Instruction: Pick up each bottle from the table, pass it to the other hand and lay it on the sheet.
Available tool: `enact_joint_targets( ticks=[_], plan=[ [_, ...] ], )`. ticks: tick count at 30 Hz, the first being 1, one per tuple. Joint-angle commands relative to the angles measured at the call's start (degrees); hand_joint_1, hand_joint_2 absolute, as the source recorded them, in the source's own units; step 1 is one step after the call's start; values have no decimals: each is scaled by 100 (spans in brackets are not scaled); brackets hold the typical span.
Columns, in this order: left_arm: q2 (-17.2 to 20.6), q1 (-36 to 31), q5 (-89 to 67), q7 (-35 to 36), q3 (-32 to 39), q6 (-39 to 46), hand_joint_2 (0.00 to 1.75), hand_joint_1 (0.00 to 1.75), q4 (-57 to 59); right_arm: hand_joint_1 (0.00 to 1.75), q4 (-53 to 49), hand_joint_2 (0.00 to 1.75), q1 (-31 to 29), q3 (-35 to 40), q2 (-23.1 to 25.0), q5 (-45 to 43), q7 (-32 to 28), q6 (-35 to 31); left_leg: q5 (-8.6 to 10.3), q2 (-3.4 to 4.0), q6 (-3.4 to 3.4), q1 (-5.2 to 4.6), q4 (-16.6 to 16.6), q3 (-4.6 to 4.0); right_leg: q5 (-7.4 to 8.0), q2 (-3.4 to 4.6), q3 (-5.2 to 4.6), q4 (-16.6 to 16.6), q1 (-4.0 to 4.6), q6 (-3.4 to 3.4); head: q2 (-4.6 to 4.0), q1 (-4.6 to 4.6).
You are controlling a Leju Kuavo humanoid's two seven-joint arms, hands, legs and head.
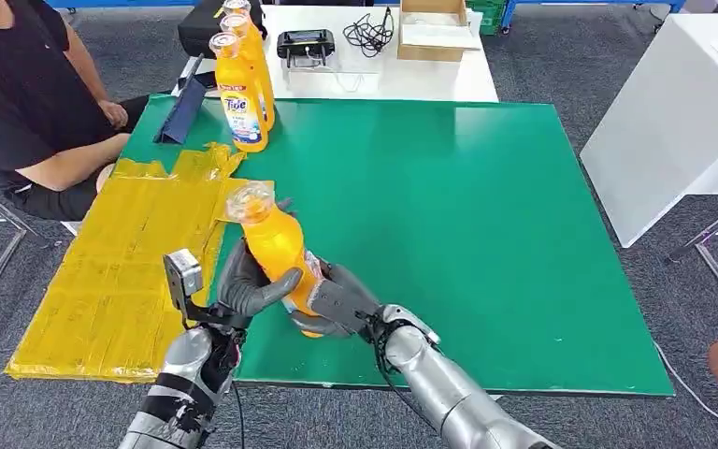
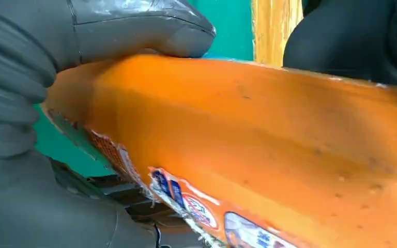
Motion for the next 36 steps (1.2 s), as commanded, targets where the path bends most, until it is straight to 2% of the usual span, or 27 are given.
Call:
enact_joint_targets(
  ticks=[1, 11, 12, 13, 16, 19, 20, 21, 27, 29, 32, 34, 36],
  plan=[
    [277, -127, -115, -120, 18, 65, 175, 175, 40, 175, 283, 175, -369, 294, -287, -92, -28, -32, -2, -6, 7, -4, -8, 13, -4, -7, 12, -3, -3, 1, 0, -4],
    [302, -116, -480, -308, 290, 185, 175, 175, 77, 175, -97, 175, -293, -55, -414, -165, -48, -272, -1, -7, 6, -3, -6, 8, -3, -8, 9, -3, -2, 1, 0, -4],
    [319, -105, -523, -328, 350, 199, 175, 175, 53, 129, -187, 175, -278, -130, -418, -160, -87, -363, -2, -7, 9, -2, -9, 16, -4, -8, 16, -6, -1, 1, 0, 0],
    [317, -32, -578, -326, 440, 207, 175, 175, -49, 0, -411, 175, -205, -272, -414, -130, -100, -567, -2, -6, 7, -1, -7, 11, -3, -7, 12, -5, -1, 1, 0, -2],
    [285, 195, -1174, -452, 517, 478, 175, 175, -441, 0, -1224, 175, 98, -709, -488, -56, 1, -747, -3, 0, 7, -2, -8, 12, -3, -2, 10, -4, -1, 1, 0, -2],
    [289, 149, -2362, -544, 512, 1484, 175, 175, -593, 0, -1990, 175, 377, -1040, -607, -108, 104, -576, -4, -5, 8, -1, -5, 8, -5, -6, 9, -3, 0, 2, 0, 0],
    [304, 77, -2487, -526, 553, 1605, 175, 175, -552, 0, -2124, 0, 370, -1006, -667, 77, 110, -714, -5, -15, 9, 0, -4, 8, -8, -16, 12, -3, 1, 3, 0, -2],
    [357, -23, -2899, -547, 609, 2021, 175, 175, -473, 0, -2347, 0, 380, -1003, -743, 184, 107, -705, -3, -18, 8, -1, -1, 3, -7, -19, 7, -1, 1, 2, 0, -4],
    [374, -92, -2886, -557, 668, 2007, 175, 175, -380, 0, -2450, 0, 416, -1038, -758, 170, 155, -641, -2, -10, 7, 0, -3, 8, -5, -13, 11, -4, 1, 2, 0, -2],
    [399, -93, -3375, -574, 673, 2553, 175, 175, -373, 0, -2459, 0, 418, -1077, -760, 113, 93, -603, -1, -21, 9, -3, -6, 11, -7, -23, 15, -5, -1, 2, 0, -2],
    [669, -241, -4981, -300, 714, 4003, 175, 175, -160, 0, -3019, 0, 528, -1159, -871, -56, -5, -514, -2, -14, 7, -2, -4, 8, -6, -16, 10, -2, 0, 1, 0, -2],
    [903, -335, -6444, 219, 610, 4874, 175, 175, 199, 0, -3296, 0, 553, -1166, -948, -171, 15, -455, -1, -16, 7, -3, -5, 7, -6, -18, 8, -2, -1, 0, 0, -2],
    [1062, -461, -7348, 640, 482, 5196, 175, 175, 715, 0, -3426, 0, 570, -1151, -1025, -253, 30, -412, 1, -11, 4, -2, -6, 6, -3, -12, 6, -3, -1, 0, 0, -2]
  ],
)
